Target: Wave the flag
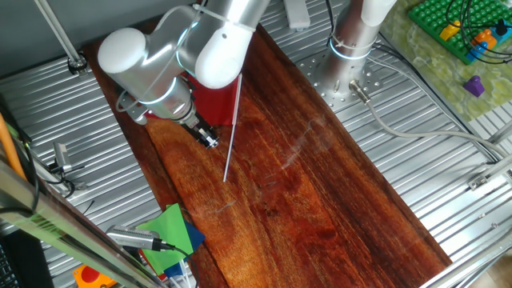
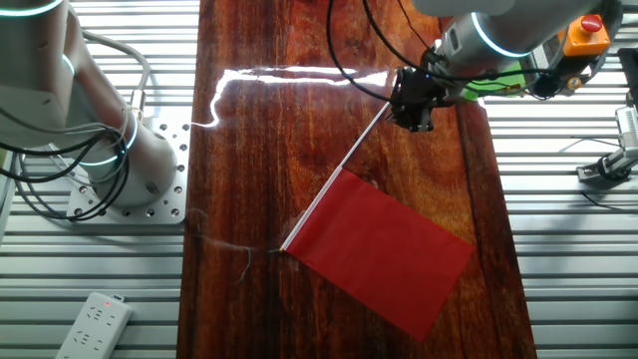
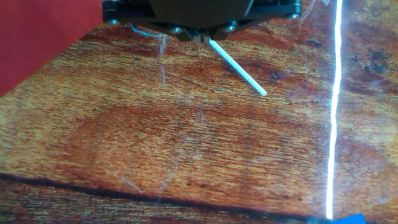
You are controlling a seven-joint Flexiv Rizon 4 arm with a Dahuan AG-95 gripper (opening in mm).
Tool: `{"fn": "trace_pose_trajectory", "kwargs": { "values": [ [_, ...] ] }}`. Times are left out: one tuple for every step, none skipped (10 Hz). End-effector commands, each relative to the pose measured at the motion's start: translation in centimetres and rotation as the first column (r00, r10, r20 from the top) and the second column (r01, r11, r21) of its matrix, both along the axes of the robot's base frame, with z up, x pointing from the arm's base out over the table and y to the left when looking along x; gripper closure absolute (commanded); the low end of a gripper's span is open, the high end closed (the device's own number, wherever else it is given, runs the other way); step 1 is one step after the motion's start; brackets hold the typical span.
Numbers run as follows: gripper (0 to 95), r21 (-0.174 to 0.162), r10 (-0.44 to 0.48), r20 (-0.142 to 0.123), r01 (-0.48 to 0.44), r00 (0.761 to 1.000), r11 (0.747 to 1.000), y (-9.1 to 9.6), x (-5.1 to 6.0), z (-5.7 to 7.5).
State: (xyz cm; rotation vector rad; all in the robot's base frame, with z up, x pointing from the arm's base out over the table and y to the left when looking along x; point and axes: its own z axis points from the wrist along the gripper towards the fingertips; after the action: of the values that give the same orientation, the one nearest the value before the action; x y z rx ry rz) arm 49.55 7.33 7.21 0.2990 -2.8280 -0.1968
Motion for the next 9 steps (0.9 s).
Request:
{"fn": "trace_pose_trajectory", "kwargs": {
  "values": [
    [95.0,0.003,0.005,0.004,-0.005,1.0,1.0,0.03,0.05,-0.02],
    [95.0,0.0,0.01,0.005,-0.01,1.0,1.0,0.03,0.05,-0.02],
    [95.0,-0.004,0.008,0.004,-0.008,1.0,1.0,0.03,0.05,-0.05],
    [95.0,-0.006,0.002,0.004,-0.002,1.0,1.0,0.03,0.05,-0.07],
    [95.0,-0.005,0.003,0.005,-0.003,1.0,1.0,0.03,0.05,-0.08],
    [95.0,-0.005,-0.001,0.008,0.001,1.0,1.0,0.03,0.05,-0.07],
    [95.0,-0.006,-0.003,0.008,0.003,1.0,1.0,0.03,0.05,-0.07],
    [95.0,-0.007,-0.007,0.007,0.007,1.0,1.0,0.03,0.05,-0.07],
    [95.0,-0.006,-0.002,0.004,0.002,1.0,1.0,0.03,0.05,-0.07]
  ]
}}
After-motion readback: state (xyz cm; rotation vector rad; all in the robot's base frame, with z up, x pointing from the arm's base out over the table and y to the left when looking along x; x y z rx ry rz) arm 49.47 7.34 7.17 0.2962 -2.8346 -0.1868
